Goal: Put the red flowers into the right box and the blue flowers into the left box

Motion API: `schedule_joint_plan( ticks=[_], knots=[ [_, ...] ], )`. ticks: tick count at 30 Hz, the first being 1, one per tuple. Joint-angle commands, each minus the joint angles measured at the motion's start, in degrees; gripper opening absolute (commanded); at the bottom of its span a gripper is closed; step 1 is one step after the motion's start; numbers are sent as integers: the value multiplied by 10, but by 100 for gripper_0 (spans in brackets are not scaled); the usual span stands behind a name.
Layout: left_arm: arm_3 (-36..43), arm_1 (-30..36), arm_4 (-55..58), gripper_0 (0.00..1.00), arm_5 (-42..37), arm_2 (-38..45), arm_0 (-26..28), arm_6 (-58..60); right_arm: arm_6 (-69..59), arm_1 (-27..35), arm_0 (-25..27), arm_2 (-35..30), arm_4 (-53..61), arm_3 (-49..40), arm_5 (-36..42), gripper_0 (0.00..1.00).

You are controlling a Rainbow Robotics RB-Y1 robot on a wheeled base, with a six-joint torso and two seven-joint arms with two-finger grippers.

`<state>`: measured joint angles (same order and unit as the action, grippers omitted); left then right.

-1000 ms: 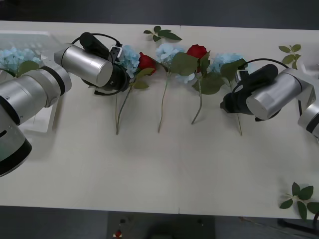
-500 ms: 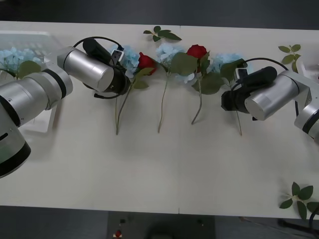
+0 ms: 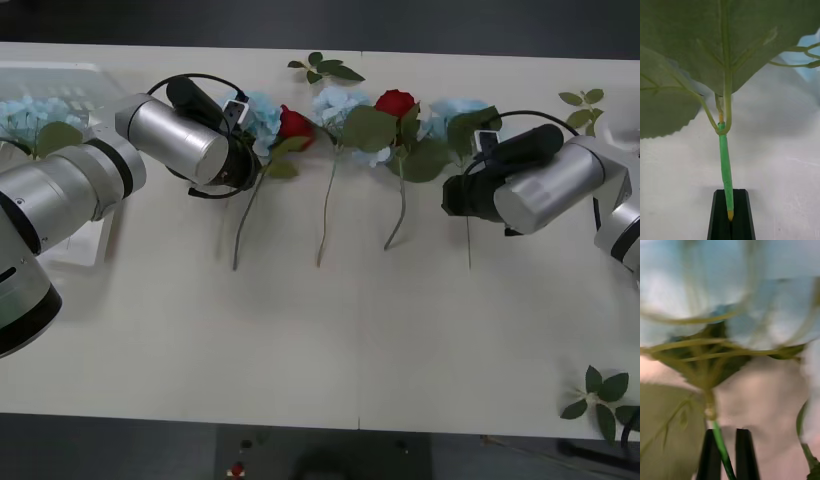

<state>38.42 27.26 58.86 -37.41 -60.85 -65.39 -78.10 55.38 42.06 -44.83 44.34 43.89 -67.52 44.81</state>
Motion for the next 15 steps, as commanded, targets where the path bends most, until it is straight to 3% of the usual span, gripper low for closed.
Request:
schedule_joint_plan(
  ticks=[1, 6, 10, 15],
  knots=[
    [6, 3, -5, 0, 2, -8, -29, 26, 10, 72, -58, -9, 66, -53, 34, 0],
    [5, 4, -5, 0, 2, -8, -29, 27, 50, 170, -112, -10, 209, -122, 111, 0],
    [9, 7, 0, 0, -9, -8, -30, 24, 123, 242, -122, -40, 336, -154, 142, 0],
    [55, 42, 10, 0, -44, -8, -31, 22, 302, 276, -123, -61, 451, -138, 148, 0]
  ],
)
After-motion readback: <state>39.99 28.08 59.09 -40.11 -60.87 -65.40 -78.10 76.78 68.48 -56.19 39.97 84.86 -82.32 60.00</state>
